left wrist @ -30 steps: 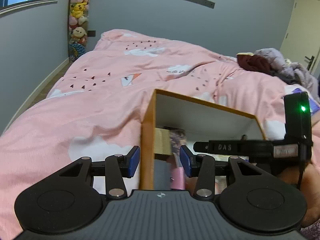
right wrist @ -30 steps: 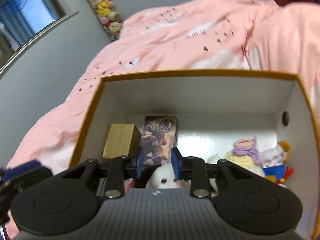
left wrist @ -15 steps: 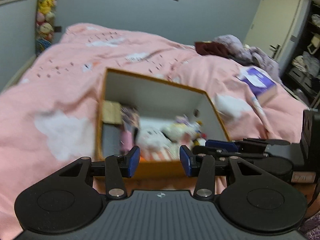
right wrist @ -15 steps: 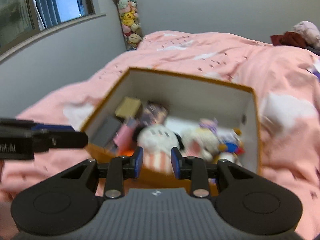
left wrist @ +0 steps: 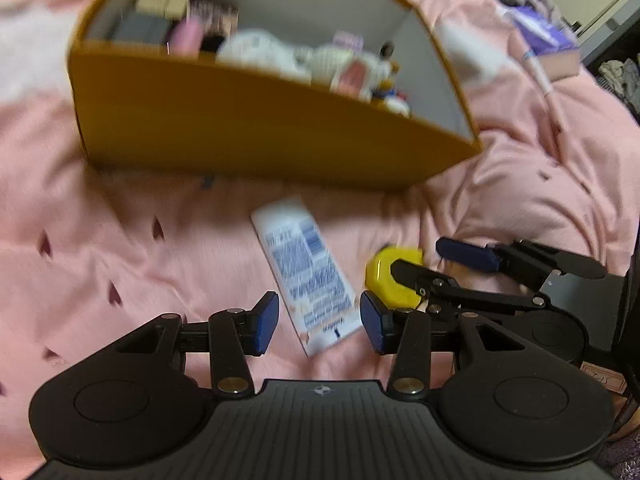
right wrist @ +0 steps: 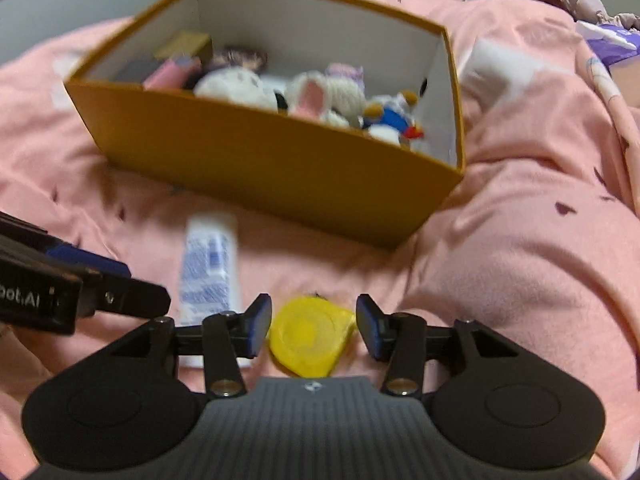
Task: Organize objects
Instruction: 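Grasp the yellow tape measure with the right tool while left reaches the white lotion tube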
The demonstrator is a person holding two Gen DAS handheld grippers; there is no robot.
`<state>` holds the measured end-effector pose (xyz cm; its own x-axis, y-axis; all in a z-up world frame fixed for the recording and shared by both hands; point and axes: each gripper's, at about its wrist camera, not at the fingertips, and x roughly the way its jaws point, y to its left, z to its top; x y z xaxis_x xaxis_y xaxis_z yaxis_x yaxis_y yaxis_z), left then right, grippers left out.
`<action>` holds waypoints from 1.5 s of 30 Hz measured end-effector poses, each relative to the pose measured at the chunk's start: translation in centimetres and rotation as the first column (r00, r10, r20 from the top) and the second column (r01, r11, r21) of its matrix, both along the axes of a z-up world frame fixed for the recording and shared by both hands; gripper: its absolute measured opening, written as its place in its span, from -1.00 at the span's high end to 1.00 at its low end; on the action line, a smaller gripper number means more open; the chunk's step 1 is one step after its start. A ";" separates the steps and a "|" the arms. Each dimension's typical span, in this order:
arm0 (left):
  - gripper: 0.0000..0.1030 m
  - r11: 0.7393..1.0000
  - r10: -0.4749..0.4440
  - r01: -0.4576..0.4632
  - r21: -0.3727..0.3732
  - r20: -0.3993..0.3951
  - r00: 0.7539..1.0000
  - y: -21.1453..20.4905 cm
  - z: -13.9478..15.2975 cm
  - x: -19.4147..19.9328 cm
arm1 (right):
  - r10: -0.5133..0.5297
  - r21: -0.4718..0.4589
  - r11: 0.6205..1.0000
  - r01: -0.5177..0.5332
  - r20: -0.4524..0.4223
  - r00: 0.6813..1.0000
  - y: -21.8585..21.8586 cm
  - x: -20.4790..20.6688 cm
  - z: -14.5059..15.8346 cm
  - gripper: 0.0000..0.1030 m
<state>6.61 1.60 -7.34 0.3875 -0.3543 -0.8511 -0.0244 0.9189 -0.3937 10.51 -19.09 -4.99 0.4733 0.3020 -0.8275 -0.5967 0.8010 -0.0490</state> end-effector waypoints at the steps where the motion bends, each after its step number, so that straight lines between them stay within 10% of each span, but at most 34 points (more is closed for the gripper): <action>1: -0.01 1.000 0.001 -0.001 -0.003 -0.016 1.000 0.0 -0.4 0.0 | 0.011 -0.023 1.000 -0.011 -0.010 1.000 0.1 0.0 -0.4 -0.09; 16: -0.01 0.999 -0.014 0.007 -0.050 -0.147 0.989 -0.4 -4.2 1.5 | 0.024 -0.117 0.992 -0.036 -0.108 0.994 1.1 1.8 -3.7 -0.19; 32: -0.01 0.980 0.056 -0.094 -0.176 -0.207 0.977 1.5 -6.6 2.4 | -0.032 0.012 0.999 0.033 -0.092 0.995 -1.2 1.4 -2.2 -0.17; 45: 0.81 0.983 0.074 -0.089 -0.163 -0.101 0.992 2.0 -3.6 1.0 | -0.059 0.154 0.985 0.079 -0.134 0.989 -2.2 2.3 -1.1 -0.18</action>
